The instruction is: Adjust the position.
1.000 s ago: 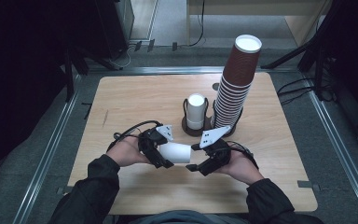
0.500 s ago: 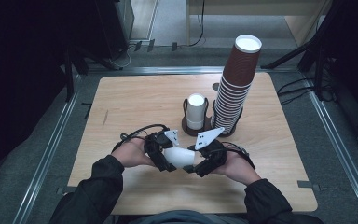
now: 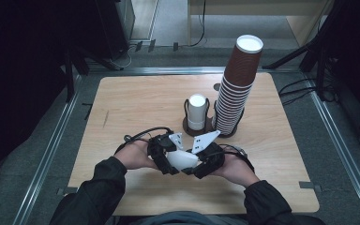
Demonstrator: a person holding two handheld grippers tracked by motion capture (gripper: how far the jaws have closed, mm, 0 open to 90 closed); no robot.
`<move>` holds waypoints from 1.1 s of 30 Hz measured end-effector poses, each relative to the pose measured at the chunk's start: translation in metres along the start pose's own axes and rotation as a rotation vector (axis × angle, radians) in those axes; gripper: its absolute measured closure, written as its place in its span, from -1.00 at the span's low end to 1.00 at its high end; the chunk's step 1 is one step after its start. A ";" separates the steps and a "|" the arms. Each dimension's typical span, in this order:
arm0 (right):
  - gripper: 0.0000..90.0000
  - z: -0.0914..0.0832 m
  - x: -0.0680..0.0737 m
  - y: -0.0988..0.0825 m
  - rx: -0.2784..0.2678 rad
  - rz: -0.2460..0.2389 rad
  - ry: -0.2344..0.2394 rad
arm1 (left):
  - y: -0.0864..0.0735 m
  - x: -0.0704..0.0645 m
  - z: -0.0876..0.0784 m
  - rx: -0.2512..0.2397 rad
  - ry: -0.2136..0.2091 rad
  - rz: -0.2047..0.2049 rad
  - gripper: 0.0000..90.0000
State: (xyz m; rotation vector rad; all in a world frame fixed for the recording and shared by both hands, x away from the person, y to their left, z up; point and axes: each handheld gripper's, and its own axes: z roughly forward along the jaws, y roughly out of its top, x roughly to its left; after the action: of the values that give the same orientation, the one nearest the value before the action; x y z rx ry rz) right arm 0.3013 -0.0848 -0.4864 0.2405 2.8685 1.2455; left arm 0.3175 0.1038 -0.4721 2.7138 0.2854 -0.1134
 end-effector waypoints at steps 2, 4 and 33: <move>-0.25 -0.001 0.001 0.001 0.004 -0.007 0.000 | 0.000 0.000 0.000 0.000 -0.002 -0.002 -0.52; -0.25 -0.001 0.001 0.001 0.002 -0.008 0.002 | 0.000 -0.001 -0.001 -0.005 0.008 -0.011 -0.53; -0.27 -0.023 -0.008 -0.008 -0.082 0.014 -0.013 | -0.027 0.007 -0.036 -0.240 0.014 -0.098 -0.93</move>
State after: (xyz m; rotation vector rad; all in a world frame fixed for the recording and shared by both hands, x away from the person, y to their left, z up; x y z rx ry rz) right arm 0.3070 -0.1082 -0.4766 0.2669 2.8019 1.3542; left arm 0.3200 0.1439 -0.4510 2.4643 0.4098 -0.0819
